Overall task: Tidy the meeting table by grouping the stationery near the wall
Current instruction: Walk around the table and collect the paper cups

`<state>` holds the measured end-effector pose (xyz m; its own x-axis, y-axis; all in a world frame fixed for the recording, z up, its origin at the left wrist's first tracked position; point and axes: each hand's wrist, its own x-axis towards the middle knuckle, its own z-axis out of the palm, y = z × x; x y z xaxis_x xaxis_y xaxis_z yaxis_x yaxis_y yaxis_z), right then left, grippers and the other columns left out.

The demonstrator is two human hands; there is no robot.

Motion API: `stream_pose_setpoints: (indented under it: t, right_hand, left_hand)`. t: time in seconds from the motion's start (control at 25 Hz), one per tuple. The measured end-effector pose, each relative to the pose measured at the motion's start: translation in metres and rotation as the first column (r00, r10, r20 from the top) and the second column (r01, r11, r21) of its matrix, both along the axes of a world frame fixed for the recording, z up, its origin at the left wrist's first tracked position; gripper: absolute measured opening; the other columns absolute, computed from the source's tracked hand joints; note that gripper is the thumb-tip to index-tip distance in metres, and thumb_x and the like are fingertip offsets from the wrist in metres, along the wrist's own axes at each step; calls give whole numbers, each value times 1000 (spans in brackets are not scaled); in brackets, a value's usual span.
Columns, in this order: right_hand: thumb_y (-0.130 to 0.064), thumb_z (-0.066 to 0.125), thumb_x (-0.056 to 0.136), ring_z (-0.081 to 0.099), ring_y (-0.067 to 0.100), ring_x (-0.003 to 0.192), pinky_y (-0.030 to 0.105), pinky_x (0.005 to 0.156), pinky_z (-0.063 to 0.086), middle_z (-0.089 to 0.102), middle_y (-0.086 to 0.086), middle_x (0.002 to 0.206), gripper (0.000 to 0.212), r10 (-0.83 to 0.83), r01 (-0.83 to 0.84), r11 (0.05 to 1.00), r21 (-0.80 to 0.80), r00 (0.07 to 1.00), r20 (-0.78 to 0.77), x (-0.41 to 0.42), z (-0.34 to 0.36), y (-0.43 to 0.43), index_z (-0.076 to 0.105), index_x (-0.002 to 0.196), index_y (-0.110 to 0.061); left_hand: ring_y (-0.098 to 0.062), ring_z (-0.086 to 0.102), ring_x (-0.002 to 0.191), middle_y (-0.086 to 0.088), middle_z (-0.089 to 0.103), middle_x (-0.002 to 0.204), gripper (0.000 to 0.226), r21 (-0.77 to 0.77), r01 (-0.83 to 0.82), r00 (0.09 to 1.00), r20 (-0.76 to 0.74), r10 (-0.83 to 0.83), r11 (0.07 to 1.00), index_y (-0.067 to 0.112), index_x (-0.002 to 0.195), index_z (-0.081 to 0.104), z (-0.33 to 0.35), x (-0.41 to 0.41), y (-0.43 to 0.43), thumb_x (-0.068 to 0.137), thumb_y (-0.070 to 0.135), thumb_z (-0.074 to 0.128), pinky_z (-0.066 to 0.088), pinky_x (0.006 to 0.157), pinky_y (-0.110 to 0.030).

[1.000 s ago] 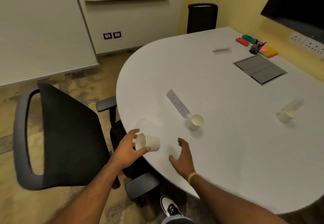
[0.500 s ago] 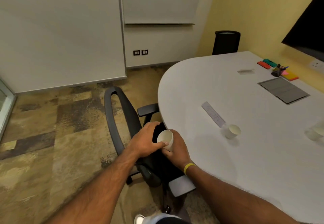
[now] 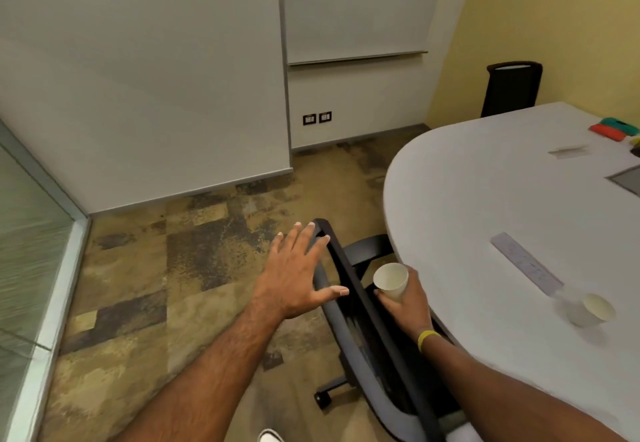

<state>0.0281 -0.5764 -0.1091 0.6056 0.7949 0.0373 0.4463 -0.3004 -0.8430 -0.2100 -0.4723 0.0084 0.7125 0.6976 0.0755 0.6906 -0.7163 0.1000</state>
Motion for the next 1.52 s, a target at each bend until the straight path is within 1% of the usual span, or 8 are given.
stream_pose_setpoints:
  t: [0.12,0.36,0.48,0.68,0.84,1.12,1.28,1.52]
  right_hand:
    - [-25,87,67,58,25,105,37,90,48,58,5,113,69,-92,92,996,-1,995,-35,-11,7,54,41,119,-24]
    - [-23,86,70,54,18,99,30,86,44,55,0,109,66,-161,163,985,49,986,-36,-28,34,144,38,115,-30]
    - [-24,86,70,53,16,100,27,84,42,55,-1,111,67,-235,236,970,53,972,-32,-29,32,181,42,121,-25]
    - [-25,87,69,55,17,103,25,83,41,56,-3,112,69,-362,362,931,36,932,0,-28,32,241,43,123,-22]
    - [-26,87,69,54,15,105,25,86,41,55,-5,114,70,-457,455,889,55,888,50,-32,49,280,43,122,-26]
    - [-29,85,70,51,11,106,21,87,40,51,-7,116,69,-580,579,815,38,811,73,-12,51,337,39,122,-30]
    - [-31,85,70,52,13,107,22,87,40,51,-7,117,70,-658,658,753,14,752,38,44,17,368,39,122,-31]
    - [-34,84,69,55,18,111,24,89,43,54,-6,121,72,-740,738,673,-49,672,-37,137,-17,416,41,126,-28]
  left_hand:
    - [-28,-7,150,-5,0,164,108,9,-19,998,-61,20,1000,26,154,11,2,-36,55,71,94,16,4,119,-56]
    - [-27,-4,150,-8,6,164,108,6,-27,998,-48,27,1000,25,153,19,-11,-70,162,71,95,15,2,120,-55]
    - [-27,-5,150,-8,5,164,109,-24,-26,998,-58,24,999,25,154,19,-33,-84,221,70,95,13,0,120,-55]
    - [-27,-9,150,-8,0,164,111,-51,59,990,-125,-65,997,27,154,12,-58,-87,337,68,96,8,-4,119,-55]
    - [-27,-4,150,-9,4,163,113,-55,163,982,-82,-168,985,26,154,18,-60,-69,422,67,97,9,-2,118,-55]
    - [-29,1,150,-11,8,163,117,-90,359,921,-128,-368,929,24,154,19,-67,19,524,64,98,8,3,118,-54]
    - [-28,1,151,-11,8,163,113,-92,469,864,-158,-478,878,24,154,19,-83,110,572,67,96,15,3,118,-54]
    - [-26,3,151,-11,10,163,114,-44,560,805,-209,-555,828,24,154,21,-75,255,656,66,97,11,5,119,-55]
